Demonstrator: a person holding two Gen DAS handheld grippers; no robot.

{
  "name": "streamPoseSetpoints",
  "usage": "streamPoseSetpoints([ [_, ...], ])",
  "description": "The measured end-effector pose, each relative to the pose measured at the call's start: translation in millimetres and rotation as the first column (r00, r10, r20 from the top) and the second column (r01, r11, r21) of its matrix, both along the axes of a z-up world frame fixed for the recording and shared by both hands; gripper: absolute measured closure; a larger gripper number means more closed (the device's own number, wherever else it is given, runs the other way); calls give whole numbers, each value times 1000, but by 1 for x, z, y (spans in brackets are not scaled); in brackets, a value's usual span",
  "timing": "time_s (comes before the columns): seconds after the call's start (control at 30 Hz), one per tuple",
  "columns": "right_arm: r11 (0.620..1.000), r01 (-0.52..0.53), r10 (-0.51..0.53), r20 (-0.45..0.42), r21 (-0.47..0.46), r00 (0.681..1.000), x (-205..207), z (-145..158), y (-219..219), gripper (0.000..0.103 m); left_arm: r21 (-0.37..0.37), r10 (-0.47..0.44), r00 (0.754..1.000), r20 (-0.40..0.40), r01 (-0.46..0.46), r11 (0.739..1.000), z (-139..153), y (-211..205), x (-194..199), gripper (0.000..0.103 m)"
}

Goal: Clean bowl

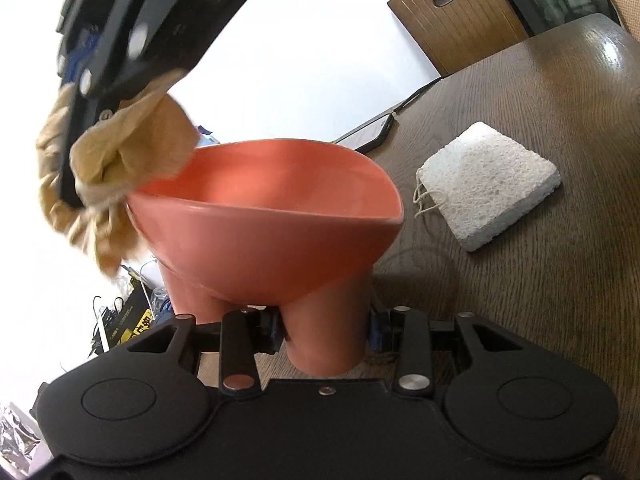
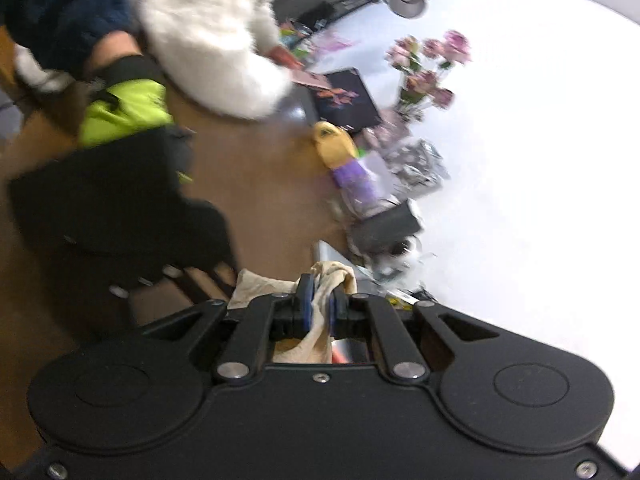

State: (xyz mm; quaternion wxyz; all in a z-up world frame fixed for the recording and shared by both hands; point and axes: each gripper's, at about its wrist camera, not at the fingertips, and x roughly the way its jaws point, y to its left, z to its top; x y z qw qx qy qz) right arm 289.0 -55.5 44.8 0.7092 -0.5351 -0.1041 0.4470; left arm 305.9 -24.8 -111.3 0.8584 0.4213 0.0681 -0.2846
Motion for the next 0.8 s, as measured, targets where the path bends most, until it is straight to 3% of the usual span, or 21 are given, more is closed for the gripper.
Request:
streamPoseSetpoints([
  [0.2,987,158,-158,-2,44,987,48,-1,-18,95,-1,1,1000,-3,-1,1000,-4,-6,-5,66],
  [0.43,954,294,-296,-35,-56,955,62,-43,-67,95,-2,1,1000,-5,-1,1000,-1,-1,1,66],
  [0.6,943,309,-320,-77,-126,944,55,-68,-79,95,-2,1,1000,-5,-1,1000,-2,-2,1,66],
  [0.8,943,256,-285,-118,-214,951,26,-93,-75,95,-2,1,1000,-4,-1,1000,-1,-1,-1,66],
])
